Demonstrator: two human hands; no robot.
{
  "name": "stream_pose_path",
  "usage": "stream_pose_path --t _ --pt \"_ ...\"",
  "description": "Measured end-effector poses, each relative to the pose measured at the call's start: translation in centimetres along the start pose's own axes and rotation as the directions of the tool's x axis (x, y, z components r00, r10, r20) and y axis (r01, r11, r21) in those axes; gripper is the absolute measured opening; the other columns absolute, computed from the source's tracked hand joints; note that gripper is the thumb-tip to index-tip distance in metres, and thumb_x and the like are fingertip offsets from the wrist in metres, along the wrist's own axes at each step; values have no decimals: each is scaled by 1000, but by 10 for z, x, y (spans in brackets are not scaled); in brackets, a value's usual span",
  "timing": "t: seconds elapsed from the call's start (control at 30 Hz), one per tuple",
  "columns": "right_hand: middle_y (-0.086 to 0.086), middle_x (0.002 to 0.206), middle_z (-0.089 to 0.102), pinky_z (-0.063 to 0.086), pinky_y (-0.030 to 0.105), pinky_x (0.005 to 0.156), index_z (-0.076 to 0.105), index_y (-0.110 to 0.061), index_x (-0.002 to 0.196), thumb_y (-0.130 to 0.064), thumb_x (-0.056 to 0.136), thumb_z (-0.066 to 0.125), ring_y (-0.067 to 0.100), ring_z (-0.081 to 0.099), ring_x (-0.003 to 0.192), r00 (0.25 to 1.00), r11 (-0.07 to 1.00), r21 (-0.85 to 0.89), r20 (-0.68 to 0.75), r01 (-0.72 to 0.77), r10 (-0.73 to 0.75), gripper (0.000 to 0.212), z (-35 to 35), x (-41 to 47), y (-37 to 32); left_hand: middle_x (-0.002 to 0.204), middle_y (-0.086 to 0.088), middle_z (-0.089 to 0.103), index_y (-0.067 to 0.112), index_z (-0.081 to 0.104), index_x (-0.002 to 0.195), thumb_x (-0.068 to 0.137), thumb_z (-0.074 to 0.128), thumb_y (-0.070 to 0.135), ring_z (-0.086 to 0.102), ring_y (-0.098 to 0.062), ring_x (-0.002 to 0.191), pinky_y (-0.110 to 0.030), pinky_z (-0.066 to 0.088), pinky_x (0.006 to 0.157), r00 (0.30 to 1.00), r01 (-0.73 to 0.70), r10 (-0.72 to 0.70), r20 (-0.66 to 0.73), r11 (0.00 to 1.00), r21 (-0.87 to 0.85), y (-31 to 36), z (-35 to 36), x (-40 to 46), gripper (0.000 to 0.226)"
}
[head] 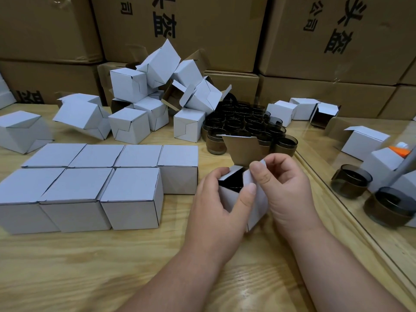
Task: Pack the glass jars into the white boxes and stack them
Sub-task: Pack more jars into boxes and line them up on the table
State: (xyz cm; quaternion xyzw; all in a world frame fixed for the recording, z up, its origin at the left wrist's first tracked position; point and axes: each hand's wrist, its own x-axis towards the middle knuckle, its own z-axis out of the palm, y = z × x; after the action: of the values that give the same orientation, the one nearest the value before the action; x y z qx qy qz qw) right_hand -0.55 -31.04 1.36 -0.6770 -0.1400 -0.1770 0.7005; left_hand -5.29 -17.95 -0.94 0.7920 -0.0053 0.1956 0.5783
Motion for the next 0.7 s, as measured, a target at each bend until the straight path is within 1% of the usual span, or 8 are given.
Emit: stream_pose_path --t 0.1,0.2,0.27,0.37,0.47,0.57,0.63,0.7 --pt "-16 76 66 52 16 64 66 -32 83 -50 68 80 0 61 73 1000 1000 6 3 3 -3 28 0 -1 -1 124 33 49 51 44 123 69 49 73 47 15 120 -17 44 99 1000 25 -25 -5 1000 -18 2 1 0 59" --pt "-16 76 61 50 16 66 63 -22 85 -52 72 75 2 57 72 1000 1000 -5 -15 6 -6 34 0 -1 0 122 38 46 53 42 121 66 52 66 47 16 118 -8 40 92 1000 27 -27 13 1000 -6 3 1 0 56" --pt "-15 76 60 49 16 66 62 -21 85 -51 72 74 2 56 73 1000 1000 -6 -26 1 -1 35 0 -1 0 121 40 45 53 42 120 68 56 62 46 16 118 -6 38 91 1000 24 -24 19 1000 -4 3 1 0 54" --pt "-16 75 60 49 16 67 61 -22 86 -49 70 73 1 55 72 1000 1000 -9 -26 -1 0 34 0 -1 0 121 42 43 50 45 121 71 60 58 46 15 120 -8 39 95 1000 5 -5 31 1000 1 3 -1 0 53" --pt "-7 80 62 50 20 68 62 -18 92 -45 70 71 6 57 76 1000 999 -35 -13 17 -18 36 0 -2 0 121 38 46 47 48 122 71 55 67 47 13 121 -9 40 96 999 -11 11 32 1000 -5 5 -2 -1 55" --pt "-6 81 62 50 22 71 61 -13 91 -37 79 68 8 57 77 999 999 -34 -25 33 -34 28 0 -2 0 120 38 47 48 49 115 74 56 62 48 13 118 -8 39 95 1000 6 -6 13 1000 -5 6 -2 -1 43" --pt "-8 78 63 49 20 69 62 -13 88 -28 88 61 7 57 75 998 1000 13 -66 10 -9 15 -1 -1 1 113 32 52 48 52 111 79 57 51 52 8 110 -18 44 95 999 46 -46 8 999 -28 5 0 -1 32" --pt "-13 77 65 49 16 67 63 -18 89 -23 90 56 4 59 73 994 999 43 -106 0 4 8 -3 0 0 105 25 55 48 53 112 81 55 48 54 3 101 -25 47 90 997 83 -83 3 995 -48 4 0 -1 31"
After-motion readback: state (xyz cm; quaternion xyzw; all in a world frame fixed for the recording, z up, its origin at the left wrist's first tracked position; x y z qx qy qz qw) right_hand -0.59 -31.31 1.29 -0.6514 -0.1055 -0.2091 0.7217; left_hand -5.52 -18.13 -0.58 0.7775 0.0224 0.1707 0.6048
